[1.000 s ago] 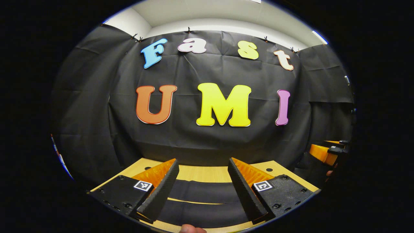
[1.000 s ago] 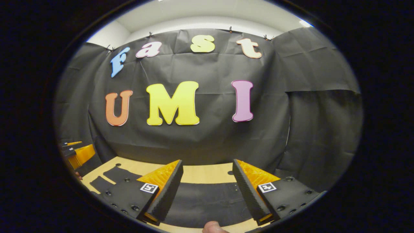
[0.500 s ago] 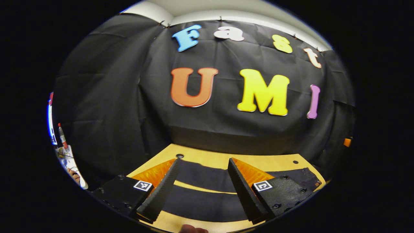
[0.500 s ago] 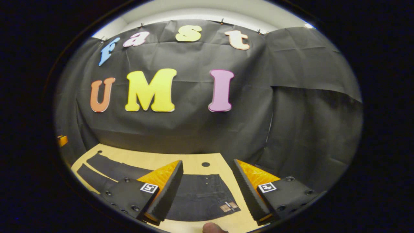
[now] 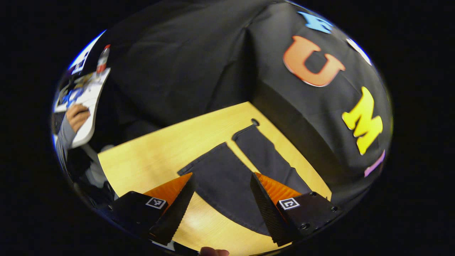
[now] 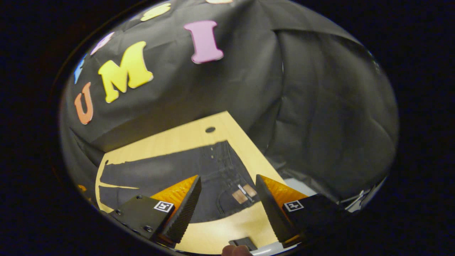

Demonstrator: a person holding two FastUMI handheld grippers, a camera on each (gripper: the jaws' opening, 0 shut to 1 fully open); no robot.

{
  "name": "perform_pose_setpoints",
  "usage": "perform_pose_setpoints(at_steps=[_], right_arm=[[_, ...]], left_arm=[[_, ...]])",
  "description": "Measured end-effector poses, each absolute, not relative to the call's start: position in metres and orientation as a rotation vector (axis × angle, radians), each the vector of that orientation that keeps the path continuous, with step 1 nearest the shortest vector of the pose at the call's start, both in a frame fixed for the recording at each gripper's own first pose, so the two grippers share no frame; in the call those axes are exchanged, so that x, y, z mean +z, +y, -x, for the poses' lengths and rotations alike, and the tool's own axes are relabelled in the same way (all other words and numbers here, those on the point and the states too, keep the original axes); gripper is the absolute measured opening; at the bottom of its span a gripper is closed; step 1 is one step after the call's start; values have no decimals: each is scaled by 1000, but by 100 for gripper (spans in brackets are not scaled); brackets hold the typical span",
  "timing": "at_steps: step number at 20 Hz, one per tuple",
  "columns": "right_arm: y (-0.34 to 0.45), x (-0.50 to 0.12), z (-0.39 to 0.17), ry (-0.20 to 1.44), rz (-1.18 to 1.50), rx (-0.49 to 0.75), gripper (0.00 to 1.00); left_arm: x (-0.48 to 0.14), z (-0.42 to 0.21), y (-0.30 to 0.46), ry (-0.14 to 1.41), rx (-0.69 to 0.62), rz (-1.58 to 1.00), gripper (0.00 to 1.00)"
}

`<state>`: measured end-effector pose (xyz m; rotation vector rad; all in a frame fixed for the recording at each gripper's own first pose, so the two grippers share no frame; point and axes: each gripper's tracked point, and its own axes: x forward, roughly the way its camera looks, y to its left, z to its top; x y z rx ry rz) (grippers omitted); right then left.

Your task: Grasp the waist and the cuffs of the jeans and fold them to make the two legs overlap; first hold the waist and fold one-third of the jeans toward the cuffs, then hold the cuffs and fold the remaining one-third in the same direction to finish folding.

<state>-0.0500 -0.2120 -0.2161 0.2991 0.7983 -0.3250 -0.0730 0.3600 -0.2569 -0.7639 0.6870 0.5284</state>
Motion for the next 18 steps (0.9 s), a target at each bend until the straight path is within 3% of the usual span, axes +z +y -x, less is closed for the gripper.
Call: perform_pose_setpoints(at_steps=[8,18], right_arm=[[-227,-278,65,1103,-514,-408,96],[-230,-315,58,1242,-618,-525,94]], left_arm=[[-319,72,391,895,701,1077,99],[-345,59,395,972,770,1116,99]])
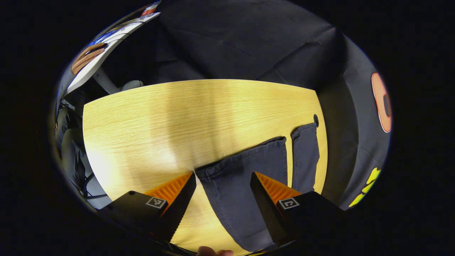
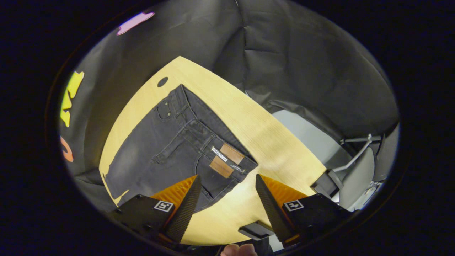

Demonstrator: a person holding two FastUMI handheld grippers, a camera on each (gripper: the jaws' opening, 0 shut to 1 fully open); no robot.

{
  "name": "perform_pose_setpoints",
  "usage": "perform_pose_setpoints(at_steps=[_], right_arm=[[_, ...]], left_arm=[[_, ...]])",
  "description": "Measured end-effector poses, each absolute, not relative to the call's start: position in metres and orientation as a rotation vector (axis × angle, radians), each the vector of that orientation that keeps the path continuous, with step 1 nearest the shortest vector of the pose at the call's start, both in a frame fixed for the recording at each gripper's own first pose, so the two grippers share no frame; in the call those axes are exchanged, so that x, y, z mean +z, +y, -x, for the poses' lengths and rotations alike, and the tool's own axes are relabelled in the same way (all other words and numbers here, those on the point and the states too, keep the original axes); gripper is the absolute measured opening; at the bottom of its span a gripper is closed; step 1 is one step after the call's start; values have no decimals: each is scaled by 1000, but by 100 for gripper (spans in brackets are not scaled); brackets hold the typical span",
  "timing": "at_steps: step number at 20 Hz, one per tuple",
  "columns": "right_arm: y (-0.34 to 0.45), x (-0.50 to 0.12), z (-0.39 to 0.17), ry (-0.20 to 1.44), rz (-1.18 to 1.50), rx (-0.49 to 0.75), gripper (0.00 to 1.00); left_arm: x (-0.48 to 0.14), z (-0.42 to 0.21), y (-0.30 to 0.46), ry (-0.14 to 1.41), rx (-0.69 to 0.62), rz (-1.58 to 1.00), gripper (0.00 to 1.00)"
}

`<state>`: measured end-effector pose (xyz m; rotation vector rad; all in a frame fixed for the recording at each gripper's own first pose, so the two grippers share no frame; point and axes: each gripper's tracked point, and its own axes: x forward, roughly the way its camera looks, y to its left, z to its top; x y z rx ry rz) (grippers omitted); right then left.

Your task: Grasp the waist and the cuffs of the jeans and fold them to make the two legs overlap; first hold the waist and fold one-third of the jeans toward the cuffs, then hold the cuffs and fold the remaining one-third in the same direction to finish folding.

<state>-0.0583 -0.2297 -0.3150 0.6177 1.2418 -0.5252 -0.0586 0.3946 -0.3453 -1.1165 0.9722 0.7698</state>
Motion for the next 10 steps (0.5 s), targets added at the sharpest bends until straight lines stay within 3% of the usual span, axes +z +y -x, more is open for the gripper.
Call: perform_pose_setpoints(at_steps=[5,10], right_arm=[[-235,-339,57,1289,-621,-607,96],[-217,-363,53,1319,-651,-701,94]], left_arm=[[-349,47,391,995,781,1121,100],[-352,44,393,1048,828,1097,95]])
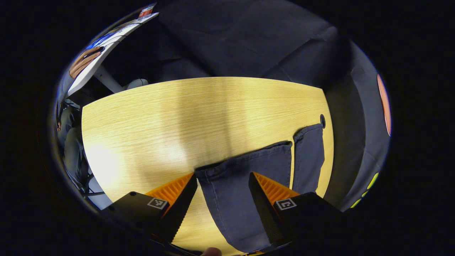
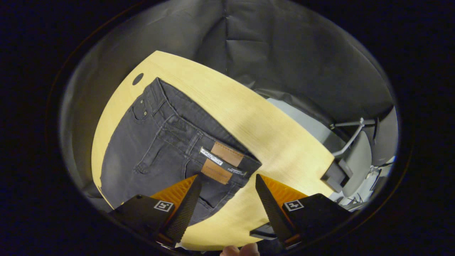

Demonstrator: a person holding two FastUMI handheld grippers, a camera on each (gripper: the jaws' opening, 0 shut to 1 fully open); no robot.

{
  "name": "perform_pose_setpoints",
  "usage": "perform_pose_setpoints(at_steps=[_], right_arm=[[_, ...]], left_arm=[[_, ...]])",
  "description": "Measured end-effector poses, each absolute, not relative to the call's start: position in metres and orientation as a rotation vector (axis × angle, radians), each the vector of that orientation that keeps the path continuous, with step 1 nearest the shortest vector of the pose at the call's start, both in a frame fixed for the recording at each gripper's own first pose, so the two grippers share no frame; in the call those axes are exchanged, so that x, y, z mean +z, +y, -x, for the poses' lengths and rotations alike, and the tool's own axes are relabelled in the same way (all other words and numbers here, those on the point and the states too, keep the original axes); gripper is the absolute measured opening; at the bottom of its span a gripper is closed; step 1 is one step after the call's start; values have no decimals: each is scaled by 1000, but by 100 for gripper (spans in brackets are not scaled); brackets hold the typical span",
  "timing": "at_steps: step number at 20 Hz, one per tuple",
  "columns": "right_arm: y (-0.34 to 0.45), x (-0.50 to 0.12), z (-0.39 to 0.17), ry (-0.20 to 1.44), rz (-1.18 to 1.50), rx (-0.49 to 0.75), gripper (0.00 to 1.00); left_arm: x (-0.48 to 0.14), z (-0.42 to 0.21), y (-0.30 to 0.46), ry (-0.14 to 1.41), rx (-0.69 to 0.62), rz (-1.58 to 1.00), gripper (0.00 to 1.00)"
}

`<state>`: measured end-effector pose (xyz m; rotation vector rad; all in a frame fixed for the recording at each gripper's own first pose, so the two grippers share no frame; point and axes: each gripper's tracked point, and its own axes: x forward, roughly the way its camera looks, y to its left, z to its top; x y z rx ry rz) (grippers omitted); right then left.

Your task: Grasp the waist and the cuffs of the jeans and fold them to make the two legs overlap; first hold the waist and fold one-third of the jeans toward the cuffs, then hold the cuffs and fold the remaining one-third in the same direction to finish folding.

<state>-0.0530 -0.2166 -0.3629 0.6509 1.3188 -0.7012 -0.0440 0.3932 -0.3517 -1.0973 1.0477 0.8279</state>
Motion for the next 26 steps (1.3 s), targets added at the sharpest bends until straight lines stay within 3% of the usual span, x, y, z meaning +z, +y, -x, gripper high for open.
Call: perform_pose_setpoints(at_steps=[6,7,8,9,10,11,12,14,17,18,20,22,23,26], right_arm=[[-211,-377,49,1313,-615,-871,93],[-211,-377,48,1306,-620,-878,98],[-211,-375,48,1311,-613,-870,96],[-211,-376,50,1318,-618,-866,96],[-212,-376,48,1321,-625,-868,89],[-212,-376,50,1331,-631,-868,91],[-211,-377,49,1331,-643,-875,91],[-208,-376,44,1332,-667,-886,79],[-204,-376,40,1336,-699,-888,42],[-203,-376,38,1326,-717,-870,43],[-203,-373,38,1331,-743,-846,19],[-203,-373,39,1339,-774,-772,15],[-201,-371,38,1325,-815,-747,7],[-194,-348,40,1288,-931,-673,6]], left_arm=[[-356,48,397,1061,879,1087,83],[-355,53,399,1052,898,1103,82],[-359,59,402,1040,932,1124,76],[-361,63,405,1022,965,1154,61],[-360,64,404,1003,971,1183,49],[-358,64,403,990,966,1203,36],[-357,64,401,983,958,1208,30],[-357,65,402,973,958,1200,27],[-359,62,401,938,943,1187,20],[-359,57,399,908,928,1203,16],[-355,50,396,864,904,1236,9],[-351,47,391,841,873,1268,5],[-346,46,389,829,854,1277,5],[-327,49,381,790,820,1304,4]])
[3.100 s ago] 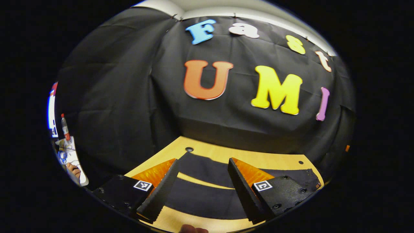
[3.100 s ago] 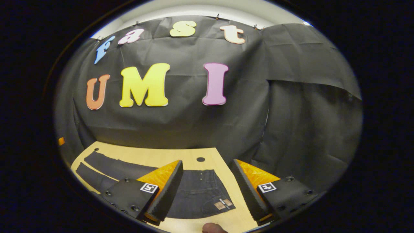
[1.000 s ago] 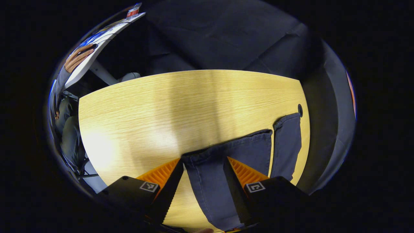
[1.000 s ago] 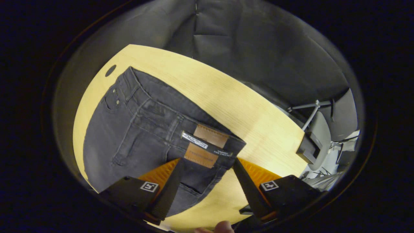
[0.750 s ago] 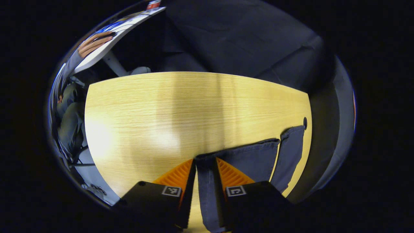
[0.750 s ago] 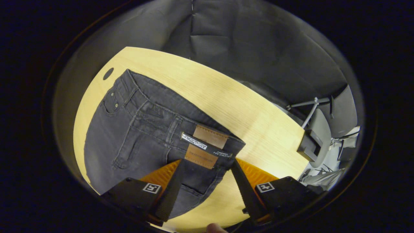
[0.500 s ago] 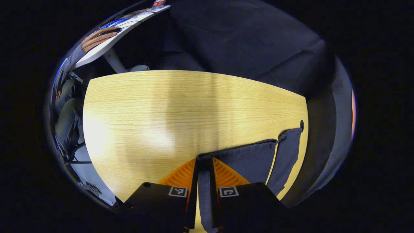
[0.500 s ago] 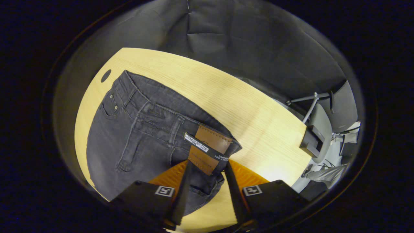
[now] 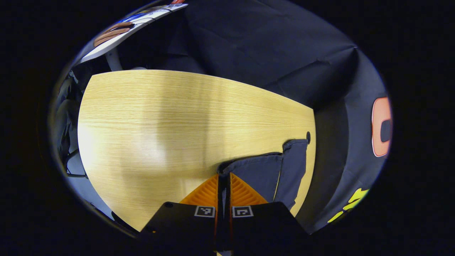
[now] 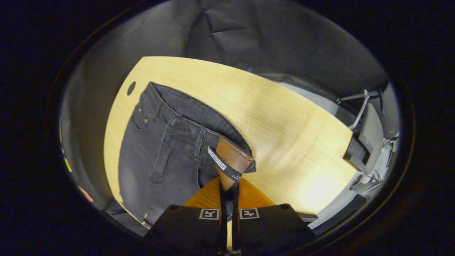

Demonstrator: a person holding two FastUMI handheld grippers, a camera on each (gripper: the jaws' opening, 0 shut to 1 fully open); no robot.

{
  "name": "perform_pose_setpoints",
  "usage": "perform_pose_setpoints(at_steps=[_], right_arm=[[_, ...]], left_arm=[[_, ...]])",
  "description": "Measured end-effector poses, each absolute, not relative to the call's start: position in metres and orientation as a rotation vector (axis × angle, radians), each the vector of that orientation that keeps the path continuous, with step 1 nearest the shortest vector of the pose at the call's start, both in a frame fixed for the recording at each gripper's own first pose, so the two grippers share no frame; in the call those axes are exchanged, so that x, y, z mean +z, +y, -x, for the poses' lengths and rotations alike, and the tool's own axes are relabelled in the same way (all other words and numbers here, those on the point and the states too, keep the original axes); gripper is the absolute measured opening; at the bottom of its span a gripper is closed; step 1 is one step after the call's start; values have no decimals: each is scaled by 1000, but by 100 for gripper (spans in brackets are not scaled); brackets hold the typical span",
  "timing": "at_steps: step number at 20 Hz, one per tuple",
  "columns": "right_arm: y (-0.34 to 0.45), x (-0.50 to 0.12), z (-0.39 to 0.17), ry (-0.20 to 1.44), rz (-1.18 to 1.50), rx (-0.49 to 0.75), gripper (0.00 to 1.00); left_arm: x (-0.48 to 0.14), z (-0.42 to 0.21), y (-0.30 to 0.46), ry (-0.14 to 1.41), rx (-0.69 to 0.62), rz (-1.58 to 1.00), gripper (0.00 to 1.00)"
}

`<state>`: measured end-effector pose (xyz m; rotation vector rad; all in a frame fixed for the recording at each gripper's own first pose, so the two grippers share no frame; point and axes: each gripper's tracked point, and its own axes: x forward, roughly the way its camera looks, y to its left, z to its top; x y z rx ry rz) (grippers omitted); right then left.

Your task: Grasp the waist and the cuffs of the jeans and fold them to make the two legs overlap; first hold the waist and fold one-third of the jeans toward the cuffs, then hold the cuffs and fold the remaining one-third in the same direction to finish folding.

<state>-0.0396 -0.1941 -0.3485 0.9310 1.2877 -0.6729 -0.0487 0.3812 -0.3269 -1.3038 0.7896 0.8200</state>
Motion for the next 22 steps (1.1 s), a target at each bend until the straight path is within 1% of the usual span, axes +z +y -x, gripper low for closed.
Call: perform_pose_setpoints(at_steps=[5,6,7,10,11,12,13,14,15,16,18,19,21,22], right_arm=[[-166,-295,25,1226,-1016,-517,6],[-161,-285,21,1213,-1042,-498,2],[-155,-277,19,1201,-1082,-482,6],[-146,-250,3,1181,-1210,-447,6],[-144,-244,-2,1175,-1256,-442,6],[-142,-237,-8,1172,-1309,-439,2],[-139,-231,-16,1169,-1364,-437,6],[-139,-227,-23,1167,-1398,-438,6],[-140,-225,-30,1166,-1426,-440,10],[-141,-222,-40,1165,-1462,-445,6],[-144,-217,-65,1150,-1529,-455,6],[-148,-220,-77,1143,-1549,-465,2],[-154,-224,-102,1134,-1589,-488,2],[-156,-229,-113,1136,-1617,-501,6]], left_arm=[[-277,48,367,676,795,1447,4],[-265,47,367,654,793,1465,4],[-255,45,368,628,793,1482,4],[-227,35,374,585,795,1520,4],[-220,29,376,578,794,1531,4],[-214,25,379,571,802,1540,4],[-209,17,381,570,812,1548,4],[-203,9,383,565,825,1554,4],[-199,-1,386,559,840,1560,4],[-198,-9,388,555,854,1569,4],[-198,-26,388,562,891,1587,4],[-198,-37,387,568,908,1595,4],[-200,-62,387,575,930,1595,4],[-202,-73,388,578,946,1585,4]])
